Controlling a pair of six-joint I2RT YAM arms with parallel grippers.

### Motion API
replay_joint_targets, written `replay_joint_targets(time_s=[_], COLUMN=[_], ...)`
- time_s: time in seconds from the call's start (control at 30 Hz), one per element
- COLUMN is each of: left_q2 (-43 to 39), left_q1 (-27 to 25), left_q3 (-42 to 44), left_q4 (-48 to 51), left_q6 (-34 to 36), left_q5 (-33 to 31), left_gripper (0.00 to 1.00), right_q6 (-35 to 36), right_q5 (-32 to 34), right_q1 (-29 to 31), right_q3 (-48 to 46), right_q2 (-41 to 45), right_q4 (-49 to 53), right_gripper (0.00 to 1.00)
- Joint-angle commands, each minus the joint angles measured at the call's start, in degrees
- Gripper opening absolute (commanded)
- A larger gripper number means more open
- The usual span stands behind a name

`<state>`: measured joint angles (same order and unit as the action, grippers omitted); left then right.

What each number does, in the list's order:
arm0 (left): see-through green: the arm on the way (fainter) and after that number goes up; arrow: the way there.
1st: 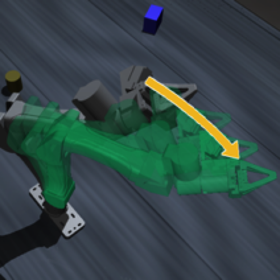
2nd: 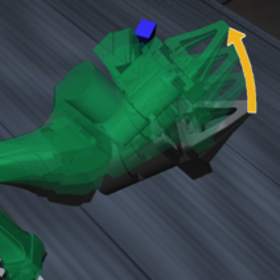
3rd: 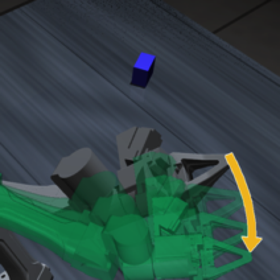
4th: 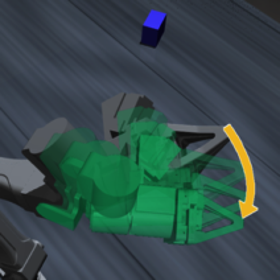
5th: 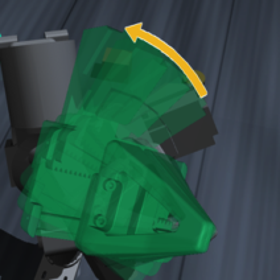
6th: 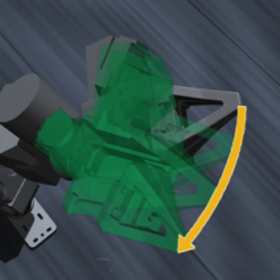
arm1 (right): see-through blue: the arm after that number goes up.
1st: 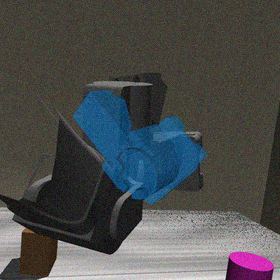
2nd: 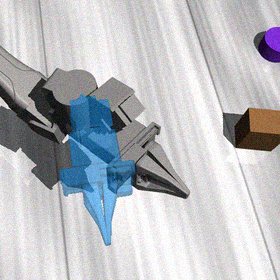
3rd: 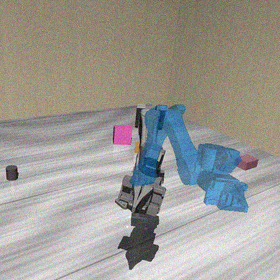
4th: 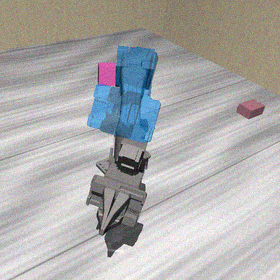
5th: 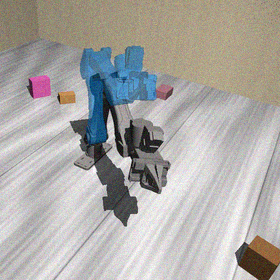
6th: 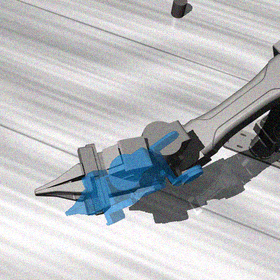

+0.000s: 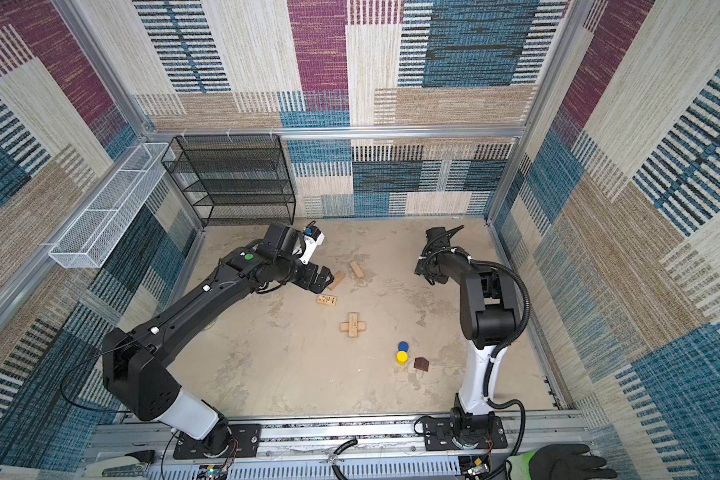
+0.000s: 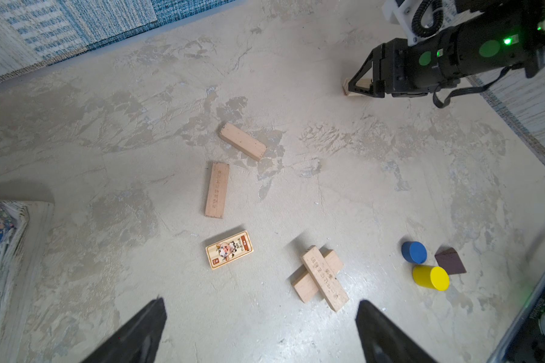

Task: Build the wood block tower
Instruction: 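Lift the pale block with the right gripper and carry it toward the crossed blocks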

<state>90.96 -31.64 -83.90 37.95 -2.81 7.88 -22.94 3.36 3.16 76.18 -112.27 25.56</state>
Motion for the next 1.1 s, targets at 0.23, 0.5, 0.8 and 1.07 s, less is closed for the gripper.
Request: replay_joint_targets(time_s=[0.23,0.5,0.8,1.07], left_q2=[-0.39,-0.21,0.76,1.02], left_q1=[0.09,0.06,0.0,0.0], left_q3=[-0.29,0.1,0.92,2.6], left_q4=[0.19,-0.58,-1.94,-4.32], left_q6=[-1.19,-2.33,-3.67,-2.93], left_q5=[0.71,2.27,3.46,1.85], left_gripper=[0.99,0.98,0.98,0.98], right_q6=[-1.27,-0.7,-2.46,-4.23], right_q5=[-1.47,-0.05,1.13,-0.01], right_q1=[2.07,7.69,13.97,16.05], right_q3=[-8.04,-12.9,-17.26,-20.9], right_q2=[8.69,15.01,24.38,33.75], right_q4=[-3.98,-5.15,-5.39,-4.18], right_gripper=[0.38,0.37,0.34,0.28])
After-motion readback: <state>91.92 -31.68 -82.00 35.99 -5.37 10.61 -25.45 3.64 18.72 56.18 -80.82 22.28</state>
